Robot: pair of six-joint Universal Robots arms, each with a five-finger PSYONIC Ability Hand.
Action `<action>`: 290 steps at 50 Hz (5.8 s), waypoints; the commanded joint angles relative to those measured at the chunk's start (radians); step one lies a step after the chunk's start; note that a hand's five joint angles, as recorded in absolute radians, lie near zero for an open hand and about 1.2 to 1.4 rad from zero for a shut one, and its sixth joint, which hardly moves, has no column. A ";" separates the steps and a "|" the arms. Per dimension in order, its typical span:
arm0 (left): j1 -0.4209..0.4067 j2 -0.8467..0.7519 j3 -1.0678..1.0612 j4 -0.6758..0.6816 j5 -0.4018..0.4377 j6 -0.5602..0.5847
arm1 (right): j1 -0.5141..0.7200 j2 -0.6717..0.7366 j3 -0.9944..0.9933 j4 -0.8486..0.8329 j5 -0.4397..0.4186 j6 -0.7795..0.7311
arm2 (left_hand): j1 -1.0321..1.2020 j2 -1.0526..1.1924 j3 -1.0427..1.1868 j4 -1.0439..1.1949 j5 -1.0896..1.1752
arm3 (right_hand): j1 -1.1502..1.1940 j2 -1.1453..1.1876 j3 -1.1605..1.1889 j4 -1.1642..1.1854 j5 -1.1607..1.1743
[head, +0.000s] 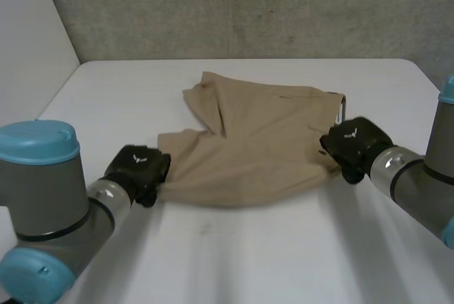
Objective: Fold the shorts.
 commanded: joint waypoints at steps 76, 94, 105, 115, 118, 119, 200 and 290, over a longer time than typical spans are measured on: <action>0.041 -0.660 0.898 -0.172 0.302 0.316 | -0.134 -0.234 0.282 0.011 -0.205 -0.174 | 0.097 0.010 0.014 0.008 0.056 | -0.704 -0.916 -0.929 -0.937 -0.907; 0.130 -0.393 0.538 -0.163 0.204 0.301 | -0.143 -0.232 0.288 -0.006 -0.205 -0.174 | 0.118 0.032 0.035 0.029 0.077 | -0.701 -0.913 -0.926 -0.934 -0.904; 0.114 -0.298 0.464 -0.140 0.199 0.295 | -0.140 -0.222 0.291 -0.008 -0.205 -0.174 | -0.314 -0.400 -0.397 -0.403 -0.355 | -0.701 -0.913 -0.926 -0.934 -0.904; 0.084 -0.295 0.503 0.011 0.199 0.227 | -0.143 -0.222 0.308 -0.031 -0.204 -0.174 | -0.346 -0.433 -0.429 -0.435 -0.387 | -0.704 -0.916 -0.929 -0.937 -0.907; 0.075 -0.349 0.535 0.035 0.203 0.206 | -0.143 -0.222 0.313 -0.034 -0.204 -0.174 | -0.343 -0.430 -0.426 -0.432 -0.384 | -0.704 -0.916 -0.929 -0.937 -0.907; 0.070 -0.359 0.544 0.035 0.204 0.204 | -0.143 -0.222 0.313 -0.034 -0.204 -0.174 | -0.346 -0.433 -0.429 -0.435 -0.387 | -0.704 -0.916 -0.929 -0.937 -0.907; 0.088 0.186 -0.150 -0.067 0.135 0.077 | -0.145 -0.171 0.322 0.139 -0.323 -0.044 | -0.596 -0.682 -0.679 -0.684 -0.637 | -0.267 -0.480 -0.492 -0.501 -0.470; -0.103 0.305 -0.404 -0.110 0.098 -0.024 | -0.432 -0.286 0.526 0.159 -0.376 -0.174 | -0.478 -0.565 -0.561 -0.567 -0.519 | -0.128 -0.340 -0.353 -0.361 -0.331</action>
